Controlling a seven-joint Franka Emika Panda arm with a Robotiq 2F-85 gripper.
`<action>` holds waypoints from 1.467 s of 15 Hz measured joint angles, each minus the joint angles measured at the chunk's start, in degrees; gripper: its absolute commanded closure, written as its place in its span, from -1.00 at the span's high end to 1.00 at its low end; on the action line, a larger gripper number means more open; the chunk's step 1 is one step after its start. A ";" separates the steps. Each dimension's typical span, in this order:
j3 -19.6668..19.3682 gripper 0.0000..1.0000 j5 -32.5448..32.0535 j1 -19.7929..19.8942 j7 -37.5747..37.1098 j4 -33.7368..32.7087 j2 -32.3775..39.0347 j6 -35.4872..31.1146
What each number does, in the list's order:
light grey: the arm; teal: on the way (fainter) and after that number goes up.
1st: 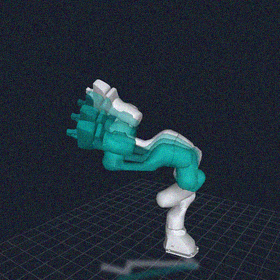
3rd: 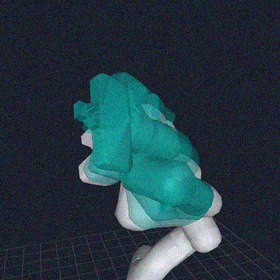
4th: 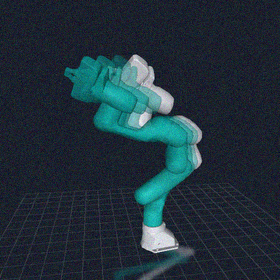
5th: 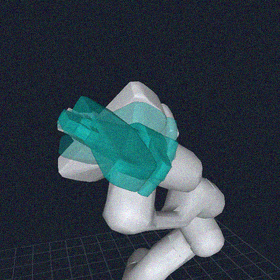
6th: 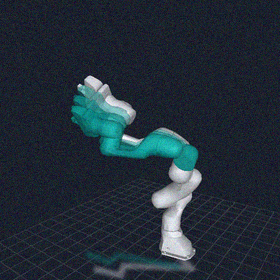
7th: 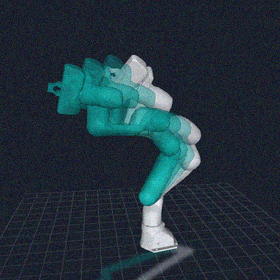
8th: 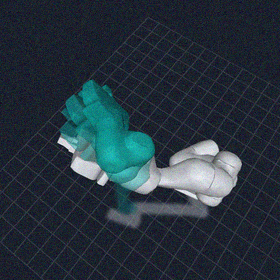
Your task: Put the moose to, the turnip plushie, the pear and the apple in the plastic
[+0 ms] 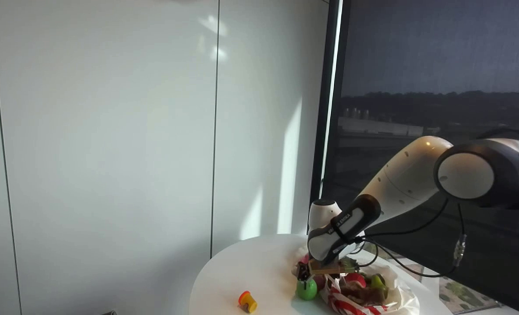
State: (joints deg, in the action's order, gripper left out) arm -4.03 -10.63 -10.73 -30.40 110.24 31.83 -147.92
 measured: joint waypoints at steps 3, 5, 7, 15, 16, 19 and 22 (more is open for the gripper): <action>0.12 1.00 3.50 0.11 2.71 -5.42 4.05 1.48; 0.27 1.00 5.41 0.41 4.38 -8.57 6.17 3.24; 0.28 1.00 6.30 0.75 5.26 -11.40 8.03 4.89; 0.01 0.18 6.60 1.63 5.59 -20.73 14.47 9.73; 0.06 0.17 6.69 1.74 5.73 -21.48 14.68 10.46; 0.34 0.14 7.50 2.01 6.57 -22.41 14.71 12.61; 1.51 0.14 9.07 2.62 8.98 -22.01 13.71 14.87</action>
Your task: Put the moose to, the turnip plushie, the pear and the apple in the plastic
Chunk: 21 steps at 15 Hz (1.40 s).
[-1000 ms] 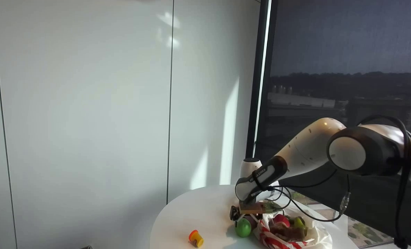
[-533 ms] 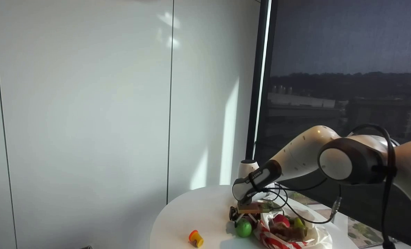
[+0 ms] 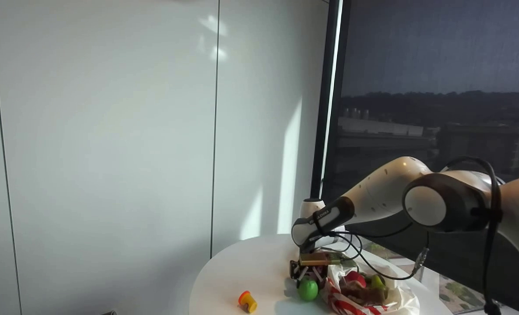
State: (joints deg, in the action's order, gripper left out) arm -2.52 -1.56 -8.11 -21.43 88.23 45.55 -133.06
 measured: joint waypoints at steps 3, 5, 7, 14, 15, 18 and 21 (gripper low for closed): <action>0.95 0.14 2.19 1.06 1.86 2.88 -3.86 0.86; 0.85 0.14 3.06 1.94 2.12 6.23 -7.66 0.18; 0.22 0.14 3.25 2.96 1.82 10.72 -12.11 -2.05; -3.62 0.14 4.65 6.81 -0.72 28.47 -26.04 -13.68; -4.31 0.14 4.65 7.23 -1.37 30.39 -27.17 -15.09; -5.98 0.14 4.65 8.58 -2.89 33.97 -28.17 -17.73; -7.06 0.14 4.66 9.63 -4.14 34.91 -26.55 -19.60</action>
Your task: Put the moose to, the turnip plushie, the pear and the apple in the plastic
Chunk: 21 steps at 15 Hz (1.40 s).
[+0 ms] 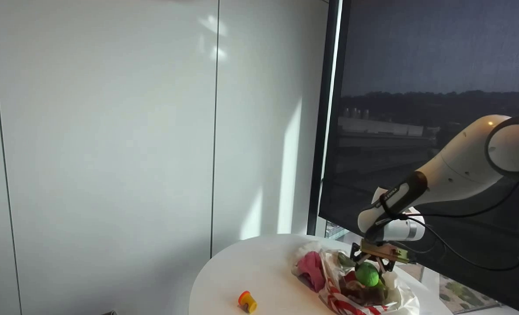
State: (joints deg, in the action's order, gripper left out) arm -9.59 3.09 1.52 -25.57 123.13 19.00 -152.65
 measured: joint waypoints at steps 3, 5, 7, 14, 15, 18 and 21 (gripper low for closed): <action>-1.31 0.14 -0.04 -0.06 -2.52 -0.20 2.86 -3.29; -3.33 0.14 -1.00 -1.36 -5.64 -0.71 4.92 -6.01; -5.37 0.93 -1.76 -3.14 -8.22 -1.56 6.90 -7.35; -7.85 0.99 -2.12 -7.31 -11.96 -3.01 8.59 -8.61; -8.24 1.00 -2.25 -7.83 -12.29 -2.99 8.45 -8.89; -12.40 1.00 -6.22 -11.76 -16.47 -2.48 7.79 -11.03; -22.98 1.00 -15.59 -21.26 -27.08 -1.70 7.87 -13.84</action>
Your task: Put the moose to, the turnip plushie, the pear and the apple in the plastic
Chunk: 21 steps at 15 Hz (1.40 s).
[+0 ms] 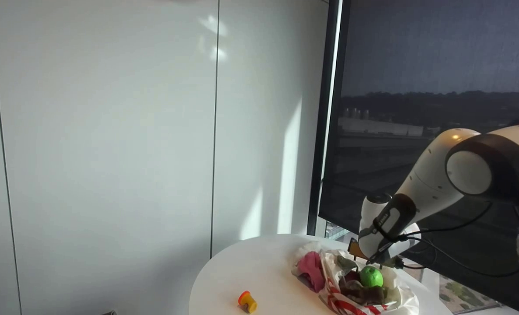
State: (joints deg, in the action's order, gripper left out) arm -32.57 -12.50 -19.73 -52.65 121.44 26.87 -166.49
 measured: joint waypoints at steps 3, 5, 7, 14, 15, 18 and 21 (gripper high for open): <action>-9.20 1.00 -6.87 -9.02 -9.04 0.56 0.43 -0.20; -13.10 1.00 -9.44 -13.31 -12.88 1.00 0.75 -0.17; -14.15 1.00 -9.84 -15.55 -13.49 1.97 0.54 0.20; -14.01 1.00 -17.00 -20.55 -10.64 10.38 -5.70 -1.87; -13.74 1.00 -18.27 -21.09 -9.32 11.57 -6.84 -1.90; -11.05 1.00 -19.37 -21.42 -3.21 14.54 -9.77 -1.82; -7.12 1.00 -19.25 -21.28 2.85 15.77 -10.93 -1.47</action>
State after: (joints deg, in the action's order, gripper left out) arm -39.68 -31.75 -41.01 -49.79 137.21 15.94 -167.96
